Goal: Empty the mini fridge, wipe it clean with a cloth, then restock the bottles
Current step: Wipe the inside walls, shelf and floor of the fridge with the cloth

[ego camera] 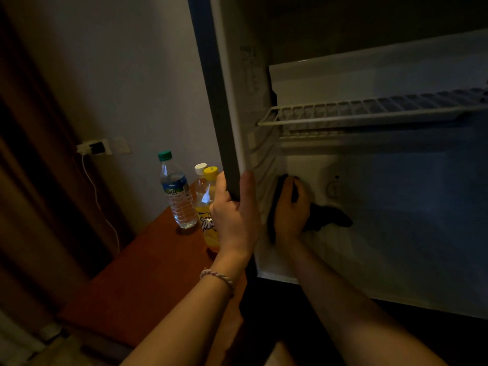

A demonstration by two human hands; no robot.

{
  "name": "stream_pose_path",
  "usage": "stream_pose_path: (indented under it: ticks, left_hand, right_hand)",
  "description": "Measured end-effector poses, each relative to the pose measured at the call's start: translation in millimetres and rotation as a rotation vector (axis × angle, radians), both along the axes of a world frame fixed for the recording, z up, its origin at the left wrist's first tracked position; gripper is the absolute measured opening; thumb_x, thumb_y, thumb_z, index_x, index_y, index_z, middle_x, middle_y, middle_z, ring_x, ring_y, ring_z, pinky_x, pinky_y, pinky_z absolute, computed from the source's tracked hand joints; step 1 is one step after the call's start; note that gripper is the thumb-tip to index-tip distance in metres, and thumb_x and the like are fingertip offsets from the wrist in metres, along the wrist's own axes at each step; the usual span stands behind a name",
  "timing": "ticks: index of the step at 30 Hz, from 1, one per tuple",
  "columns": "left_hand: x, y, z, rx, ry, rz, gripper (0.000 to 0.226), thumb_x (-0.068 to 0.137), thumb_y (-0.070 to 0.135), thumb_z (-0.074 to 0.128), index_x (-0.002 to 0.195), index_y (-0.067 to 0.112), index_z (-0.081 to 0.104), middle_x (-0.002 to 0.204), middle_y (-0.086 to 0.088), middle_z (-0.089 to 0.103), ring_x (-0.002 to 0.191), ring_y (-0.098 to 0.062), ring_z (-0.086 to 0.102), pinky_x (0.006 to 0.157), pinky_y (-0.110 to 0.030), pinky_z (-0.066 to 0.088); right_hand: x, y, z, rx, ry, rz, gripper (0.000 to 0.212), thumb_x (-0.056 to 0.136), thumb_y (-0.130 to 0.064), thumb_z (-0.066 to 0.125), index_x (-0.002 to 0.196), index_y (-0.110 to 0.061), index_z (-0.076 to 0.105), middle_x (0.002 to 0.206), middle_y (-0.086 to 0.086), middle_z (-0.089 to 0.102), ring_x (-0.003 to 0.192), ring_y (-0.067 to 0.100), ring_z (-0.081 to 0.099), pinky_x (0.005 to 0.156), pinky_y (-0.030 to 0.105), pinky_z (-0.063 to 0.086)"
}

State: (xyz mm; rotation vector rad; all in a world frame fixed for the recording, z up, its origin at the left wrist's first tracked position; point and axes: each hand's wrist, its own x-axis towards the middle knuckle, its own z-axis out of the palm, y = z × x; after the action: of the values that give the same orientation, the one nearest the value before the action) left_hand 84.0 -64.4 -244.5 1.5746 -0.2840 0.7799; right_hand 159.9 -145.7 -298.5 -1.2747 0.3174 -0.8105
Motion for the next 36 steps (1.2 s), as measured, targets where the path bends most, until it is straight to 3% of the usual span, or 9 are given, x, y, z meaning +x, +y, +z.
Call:
stream_pose_path:
  ticks: [3,6,9,12,14,18,22,27,36]
  left_hand:
    - [-0.5,-0.4,0.9,-0.014,-0.008,-0.013,0.029,0.093,0.057,0.048,0.092,0.028,0.052,0.060,0.013,0.054,0.049,-0.003,0.046,0.047,-0.020,0.038]
    - [-1.4,-1.5,1.2,-0.010,-0.010,-0.018,0.030,0.091,0.057,0.048,0.092,0.027,0.052,0.059,0.013,0.054,0.049,-0.003,0.046,0.047,-0.020,0.038]
    - [-0.9,-1.0,0.2,-0.001,-0.021,0.002,0.033,0.091,0.062,0.048,0.092,0.030,0.053,0.062,0.010,0.054,0.051,-0.004,0.047,0.049,-0.025,0.040]
    - [-0.4,-1.0,-0.6,-0.006,-0.013,0.003,0.035,0.087,0.064,0.045,0.090,0.030,0.052,0.060,0.011,0.053,0.050,-0.004,0.047,0.048,-0.022,0.039]
    - [-0.8,-1.3,-0.2,-0.005,-0.009,0.003,0.037,0.086,0.065,0.045,0.090,0.029,0.052,0.059,0.012,0.053,0.049,-0.004,0.046,0.047,-0.021,0.038]
    - [-3.7,-2.1,1.8,-0.001,-0.012,0.024,0.036,0.092,0.063,0.050,0.089,0.027,0.052,0.060,0.012,0.053,0.050,-0.004,0.048,0.048,-0.024,0.039]
    - [-7.8,-4.7,4.9,-0.019,-0.010,0.022,0.030,0.089,0.055,0.047,0.088,0.026,0.052,0.058,0.016,0.055,0.049,-0.002,0.049,0.047,-0.014,0.037]
    - [-9.4,-4.6,4.3,-0.027,0.016,0.009,0.033,0.087,0.060,0.047,0.090,0.028,0.053,0.060,0.014,0.056,0.052,-0.002,0.050,0.049,-0.018,0.040]
    - [-7.1,-4.3,3.0,-0.038,0.009,0.029,0.032,0.088,0.059,0.047,0.091,0.028,0.055,0.061,0.012,0.056,0.052,-0.001,0.050,0.049,-0.018,0.041]
  right_hand:
    - [20.9,-8.9,0.0,-0.065,-0.034,0.020,0.034,0.103,-0.036,0.045,0.124,-0.017,0.065,0.121,-0.002,0.063,0.115,0.019,0.058,0.099,0.028,0.043]
    - [33.8,-11.2,-8.7,-0.105,-0.012,-0.021,0.043,0.101,-0.041,0.042,0.123,-0.012,0.066,0.123,0.008,0.064,0.114,0.023,0.059,0.102,0.036,0.047]
    - [31.5,-14.0,-8.2,-0.103,-0.047,0.002,0.036,0.104,-0.029,0.046,0.118,-0.005,0.068,0.117,0.010,0.066,0.109,0.023,0.061,0.095,0.019,0.045]
    - [21.9,-15.6,-3.3,-0.115,-0.107,-0.005,0.024,0.102,-0.018,0.051,0.101,-0.004,0.071,0.095,-0.002,0.067,0.094,0.017,0.063,0.080,0.003,0.041]
    - [13.8,-14.2,-2.3,-0.150,-0.151,-0.014,0.021,0.100,-0.019,0.055,0.095,-0.009,0.072,0.092,-0.002,0.067,0.091,0.016,0.064,0.082,0.010,0.046]
    - [-4.5,-14.9,-0.3,-0.172,-0.060,0.040,0.023,0.097,-0.032,0.060,0.102,-0.014,0.075,0.115,0.008,0.063,0.102,0.011,0.057,0.090,0.015,0.043]
    - [-33.4,-9.2,5.6,-0.119,-0.101,0.066,0.027,0.096,-0.032,0.062,0.069,-0.029,0.063,0.094,0.010,0.061,0.083,0.002,0.057,0.083,0.023,0.047]
    - [-55.5,-4.5,1.9,0.006,-0.121,0.162,0.013,0.089,-0.020,0.071,0.078,-0.026,0.071,0.101,0.007,0.067,0.090,0.010,0.065,0.079,0.016,0.051]
    - [-27.1,-16.2,13.4,0.110,-0.089,0.236,0.011,0.091,-0.014,0.068,0.092,-0.024,0.072,0.105,0.002,0.072,0.099,0.013,0.067,0.087,0.024,0.054]
